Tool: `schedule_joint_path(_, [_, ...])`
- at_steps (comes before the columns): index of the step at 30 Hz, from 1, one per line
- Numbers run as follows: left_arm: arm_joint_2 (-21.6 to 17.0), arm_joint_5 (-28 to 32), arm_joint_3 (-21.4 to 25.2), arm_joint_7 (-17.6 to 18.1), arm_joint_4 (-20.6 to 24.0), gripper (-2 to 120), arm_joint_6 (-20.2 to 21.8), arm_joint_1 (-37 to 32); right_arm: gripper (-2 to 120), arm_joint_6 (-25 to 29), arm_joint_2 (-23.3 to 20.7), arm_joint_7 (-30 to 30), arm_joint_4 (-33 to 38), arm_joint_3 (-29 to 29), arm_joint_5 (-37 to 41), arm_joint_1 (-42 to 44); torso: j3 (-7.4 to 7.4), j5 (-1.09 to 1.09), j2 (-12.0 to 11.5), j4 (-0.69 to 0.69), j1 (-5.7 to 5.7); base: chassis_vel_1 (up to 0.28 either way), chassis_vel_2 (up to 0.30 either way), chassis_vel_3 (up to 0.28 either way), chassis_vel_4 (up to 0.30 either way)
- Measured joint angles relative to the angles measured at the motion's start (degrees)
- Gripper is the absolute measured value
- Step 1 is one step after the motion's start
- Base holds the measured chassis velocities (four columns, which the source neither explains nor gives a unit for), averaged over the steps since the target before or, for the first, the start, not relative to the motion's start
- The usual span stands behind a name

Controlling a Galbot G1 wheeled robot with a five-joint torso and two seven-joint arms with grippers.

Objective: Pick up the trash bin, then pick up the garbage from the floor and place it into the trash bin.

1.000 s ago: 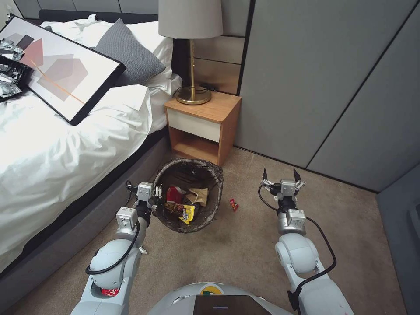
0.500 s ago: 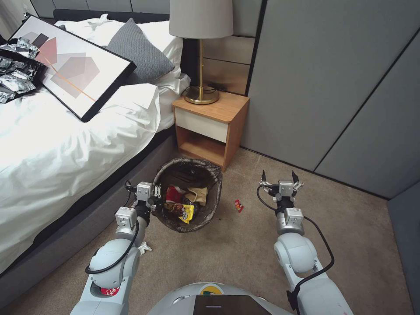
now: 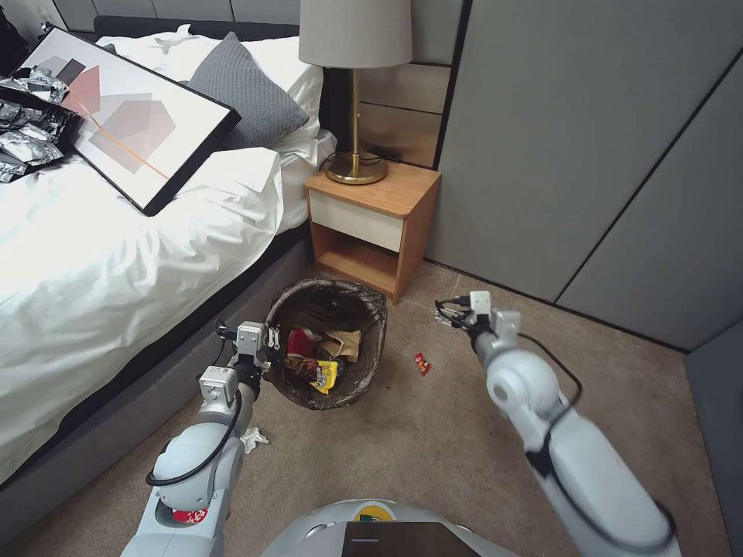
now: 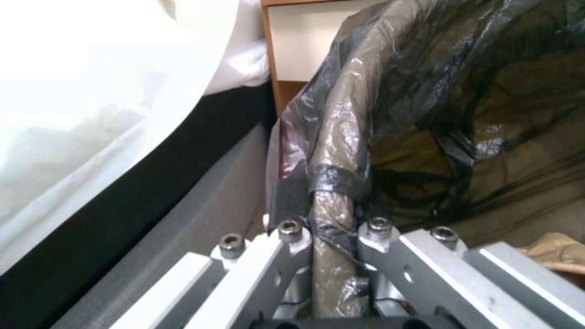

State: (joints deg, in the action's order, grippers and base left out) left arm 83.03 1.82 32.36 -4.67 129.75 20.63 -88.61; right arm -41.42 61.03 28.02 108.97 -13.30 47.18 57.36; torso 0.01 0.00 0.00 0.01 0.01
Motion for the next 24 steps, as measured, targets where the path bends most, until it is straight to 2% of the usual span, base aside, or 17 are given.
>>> schedule_joint_path(2, [0.1,-0.1,0.1,0.0,0.0,2,0.0,-0.1,100,-1.5,0.2,0.6,-6.6,3.6,6.1,-5.6,0.0,0.0,0.0,-0.01,0.0,0.0,0.0,0.0,0.0])
schedule_joint_path(3, [0.1,-0.1,0.1,0.0,0.0,2,0.0,-0.1,100,-1.5,0.2,0.6,-6.6,3.6,6.1,-5.6,0.0,0.0,0.0,-0.01,0.0,0.0,0.0,0.0,0.0])
schedule_joint_path(5, [0.2,-0.2,0.1,0.0,0.1,2,0.0,-0.3,100,-1.7,2.8,0.3,-15.3,8.4,9.0,-11.6,0.0,0.0,0.0,-0.01,0.0,0.0,0.0,0.0,0.0])
schedule_joint_path(6, [0.3,-0.3,0.1,0.0,0.2,2,0.0,-0.3,100,-1.7,4.3,-0.1,-18.4,9.9,9.3,-13.2,0.0,0.0,0.0,0.0,0.0,0.0,0.0,0.0,0.0])
schedule_joint_path(7, [0.3,-0.3,0.1,0.0,0.2,2,0.0,-0.3,100,-1.7,4.3,-0.1,-18.4,9.9,9.3,-13.2,0.0,0.0,0.0,0.0,0.0,0.0,0.0,0.0,0.0])
schedule_joint_path(10, [0.3,-0.4,0.1,-0.2,0.5,2,0.0,-0.2,100,-1.5,9.8,-2.4,-27.0,12.2,6.4,-14.7,0.0,0.0,0.0,0.02,0.0,0.0,0.0,0.0,0.0])
schedule_joint_path(14, [0.2,-0.4,0.3,-0.2,0.5,2,0.1,0.0,100,-1.3,12.4,-4.7,-30.6,11.8,1.7,-12.6,0.0,0.0,0.0,-0.01,0.0,0.0,0.0,0.0,0.0])
schedule_joint_path(24, [0.2,-0.6,0.0,-0.5,-0.8,2,-0.3,0.2,100,-1.0,13.1,-5.4,-34.2,9.9,-5.5,-8.8,-0.01,-0.01,0.0,-0.02,0.0,0.0,0.0,0.0,0.0])
